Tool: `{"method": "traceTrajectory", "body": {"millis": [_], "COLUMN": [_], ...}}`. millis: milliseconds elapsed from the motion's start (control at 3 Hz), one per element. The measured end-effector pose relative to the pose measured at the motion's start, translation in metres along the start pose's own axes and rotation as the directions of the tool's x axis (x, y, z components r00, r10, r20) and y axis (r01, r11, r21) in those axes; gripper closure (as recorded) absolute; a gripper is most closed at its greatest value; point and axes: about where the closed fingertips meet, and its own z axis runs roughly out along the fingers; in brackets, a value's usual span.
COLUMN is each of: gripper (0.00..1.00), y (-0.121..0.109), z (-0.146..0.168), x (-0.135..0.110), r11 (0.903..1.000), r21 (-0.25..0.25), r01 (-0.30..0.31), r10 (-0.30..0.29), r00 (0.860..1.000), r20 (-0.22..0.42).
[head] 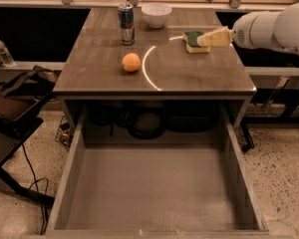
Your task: Place sponge into top drawer
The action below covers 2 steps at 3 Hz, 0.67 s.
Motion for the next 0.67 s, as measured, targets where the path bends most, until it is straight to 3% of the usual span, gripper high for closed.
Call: {"method": "traceTrajectory", "body": {"millis": [333,667], "gripper": [0.00,0.00], "y": [-0.007,-0.005], "z": [0.060,0.090], "x": [-0.004,-0.003], "r11": [0.9995,0.9997], "r21": [-0.014,-0.016], "r01": [-0.027,-0.019], "r10": [0.027,0.020], "r00": [0.999,0.999], "r20": [0.045,0.043]}}
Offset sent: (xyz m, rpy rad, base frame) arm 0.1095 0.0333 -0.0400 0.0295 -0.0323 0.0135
